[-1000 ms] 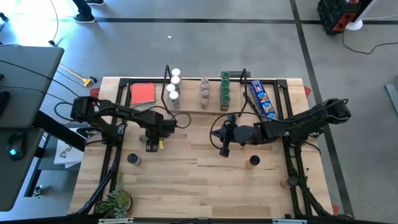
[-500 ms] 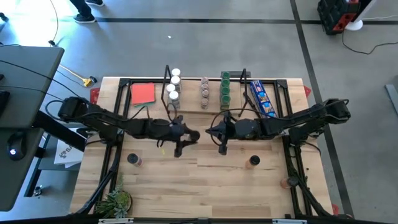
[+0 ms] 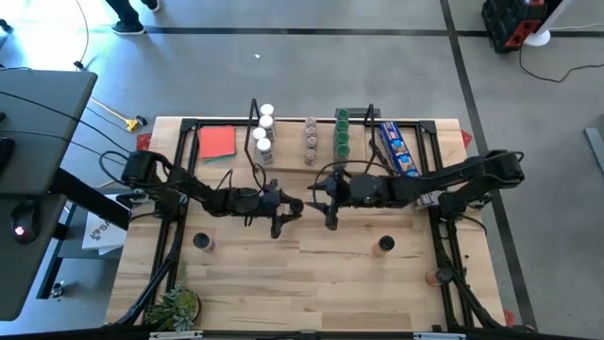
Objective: Shelf spices
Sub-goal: Put the black seasoning bottle on the shelf
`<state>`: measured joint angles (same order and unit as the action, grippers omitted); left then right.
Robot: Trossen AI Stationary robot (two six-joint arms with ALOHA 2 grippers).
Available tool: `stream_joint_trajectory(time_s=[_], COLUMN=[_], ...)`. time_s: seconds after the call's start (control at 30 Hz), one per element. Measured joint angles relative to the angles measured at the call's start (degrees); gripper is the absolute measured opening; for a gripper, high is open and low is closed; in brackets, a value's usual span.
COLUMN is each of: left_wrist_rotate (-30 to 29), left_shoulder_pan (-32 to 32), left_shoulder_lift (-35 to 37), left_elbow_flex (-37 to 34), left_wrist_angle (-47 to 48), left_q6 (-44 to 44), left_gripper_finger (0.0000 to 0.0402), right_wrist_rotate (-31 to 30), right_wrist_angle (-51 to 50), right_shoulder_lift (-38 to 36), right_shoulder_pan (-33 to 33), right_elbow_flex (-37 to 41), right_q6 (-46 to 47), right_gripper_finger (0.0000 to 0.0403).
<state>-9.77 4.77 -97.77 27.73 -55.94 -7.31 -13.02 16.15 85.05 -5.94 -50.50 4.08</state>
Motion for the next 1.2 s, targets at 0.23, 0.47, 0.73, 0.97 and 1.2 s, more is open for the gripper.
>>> stream_joint_trajectory(time_s=[0.23,0.47,0.73,0.97,1.2], left_wrist_rotate=[5.6,11.7,12.4,11.3,3.3], left_shoulder_pan=[-1.7,-3.4,-3.5,-3.5,-1.4], left_shoulder_lift=[-1.8,-1.7,1.1,11.1,21.0], left_elbow_flex=[-1.7,-3.3,-6.0,-7.5,-8.6], left_wrist_angle=[-0.6,-0.4,0.8,17.7,30.6], left_q6=[-0.9,-2.6,-3.1,-3.5,-5.5], left_gripper_finger=[0.0246,0.0283,0.0285,0.0286,0.0286], right_wrist_rotate=[5.0,9.6,13.7,15.6,16.5], right_wrist_angle=[1.7,-10.6,-20.5,-22.6,-22.7], right_shoulder_lift=[7.3,14.5,20.5,23.0,24.8], right_shoulder_pan=[2.4,3.3,3.4,4.2,4.9], right_elbow_flex=[-2.3,-12.5,-22.0,-24.8,-25.2], right_q6=[-0.1,-4.2,-8.5,-10.1,-10.1], right_gripper_finger=[0.0262,0.0266,0.0266,0.0266,0.0266])
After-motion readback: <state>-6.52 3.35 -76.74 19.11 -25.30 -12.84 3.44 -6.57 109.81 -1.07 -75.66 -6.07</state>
